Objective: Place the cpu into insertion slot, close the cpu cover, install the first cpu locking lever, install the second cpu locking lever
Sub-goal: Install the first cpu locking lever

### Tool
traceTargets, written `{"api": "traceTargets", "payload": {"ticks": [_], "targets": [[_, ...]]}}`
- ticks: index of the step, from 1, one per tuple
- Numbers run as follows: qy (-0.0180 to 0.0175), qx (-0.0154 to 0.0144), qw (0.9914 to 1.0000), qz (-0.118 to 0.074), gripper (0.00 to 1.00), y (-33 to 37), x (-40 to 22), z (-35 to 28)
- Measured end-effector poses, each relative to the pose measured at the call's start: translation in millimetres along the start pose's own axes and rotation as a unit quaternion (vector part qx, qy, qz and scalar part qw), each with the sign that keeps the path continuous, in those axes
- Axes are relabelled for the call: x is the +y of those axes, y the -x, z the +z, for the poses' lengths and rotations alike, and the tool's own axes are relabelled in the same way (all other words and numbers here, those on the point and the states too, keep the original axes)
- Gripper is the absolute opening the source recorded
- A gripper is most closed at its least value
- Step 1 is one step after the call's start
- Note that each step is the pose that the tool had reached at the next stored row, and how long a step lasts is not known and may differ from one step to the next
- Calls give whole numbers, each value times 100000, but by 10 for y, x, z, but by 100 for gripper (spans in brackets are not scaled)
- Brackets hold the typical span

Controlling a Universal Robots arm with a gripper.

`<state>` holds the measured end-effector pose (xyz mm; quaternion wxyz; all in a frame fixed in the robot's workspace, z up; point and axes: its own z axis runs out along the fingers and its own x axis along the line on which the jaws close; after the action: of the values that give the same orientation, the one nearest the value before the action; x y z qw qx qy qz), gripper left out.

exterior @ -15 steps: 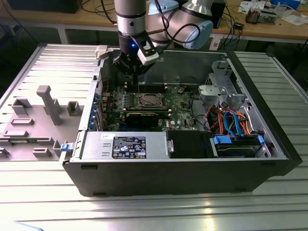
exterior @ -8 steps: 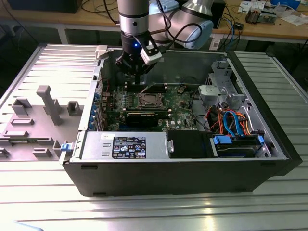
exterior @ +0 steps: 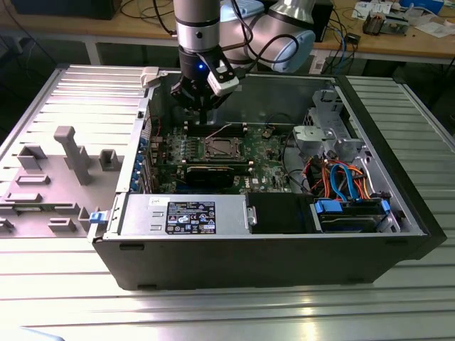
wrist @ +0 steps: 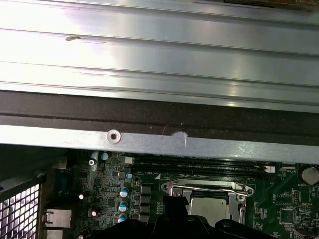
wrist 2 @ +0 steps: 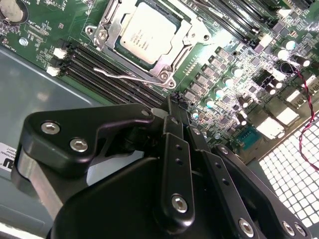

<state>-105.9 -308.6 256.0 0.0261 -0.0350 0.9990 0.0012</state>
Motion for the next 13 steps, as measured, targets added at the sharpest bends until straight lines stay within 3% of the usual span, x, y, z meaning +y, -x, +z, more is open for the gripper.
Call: {"api": "traceTargets", "payload": {"ticks": [5,8,13], "targets": [[17,-3,100000,-13,11,1,-4,4],[574,-28,99998,212,11,14,-9,24],[655,-42,99998,215,11,18,-9,32]]}}
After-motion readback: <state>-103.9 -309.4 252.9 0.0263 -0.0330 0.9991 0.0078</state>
